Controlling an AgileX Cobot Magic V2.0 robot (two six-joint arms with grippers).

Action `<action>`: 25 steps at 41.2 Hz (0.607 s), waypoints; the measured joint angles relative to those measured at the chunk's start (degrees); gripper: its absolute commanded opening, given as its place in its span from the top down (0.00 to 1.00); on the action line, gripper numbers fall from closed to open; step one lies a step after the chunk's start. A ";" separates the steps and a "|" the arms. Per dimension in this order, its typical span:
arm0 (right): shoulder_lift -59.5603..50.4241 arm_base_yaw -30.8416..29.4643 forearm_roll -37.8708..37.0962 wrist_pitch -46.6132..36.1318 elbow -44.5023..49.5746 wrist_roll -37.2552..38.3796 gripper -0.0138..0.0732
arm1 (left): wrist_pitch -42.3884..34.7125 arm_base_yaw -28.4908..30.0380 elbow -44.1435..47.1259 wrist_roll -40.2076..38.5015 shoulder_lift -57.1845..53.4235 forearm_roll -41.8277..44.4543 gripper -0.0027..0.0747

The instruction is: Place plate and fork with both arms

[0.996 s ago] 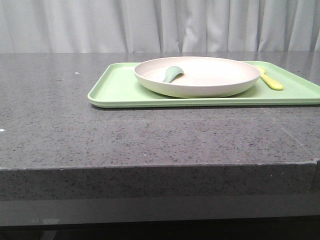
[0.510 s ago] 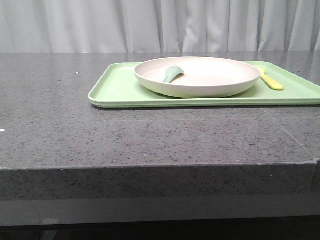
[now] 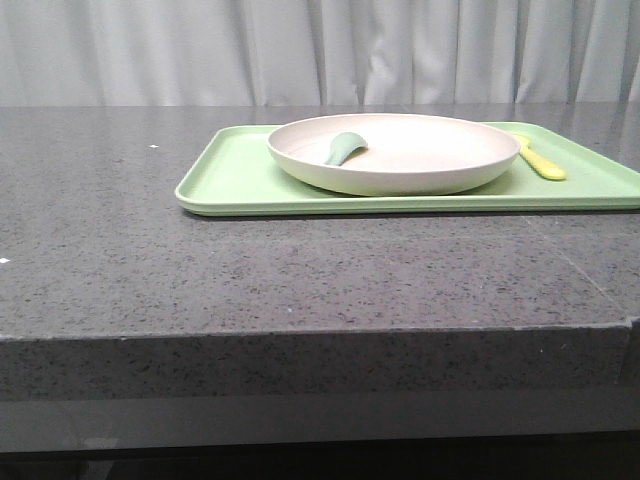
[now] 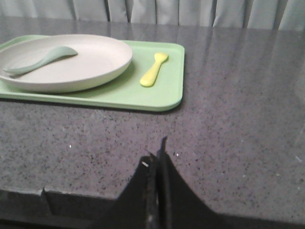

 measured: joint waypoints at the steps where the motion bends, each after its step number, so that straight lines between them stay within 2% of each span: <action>1: 0.00 0.00 0.00 -0.16 0.52 0.00 0.91 | 0.00 0.00 0.00 0.00 0.00 0.00 0.99; 25: 0.00 0.00 0.00 -1.16 2.31 0.00 0.91 | 0.00 0.00 0.00 0.00 0.00 0.00 0.99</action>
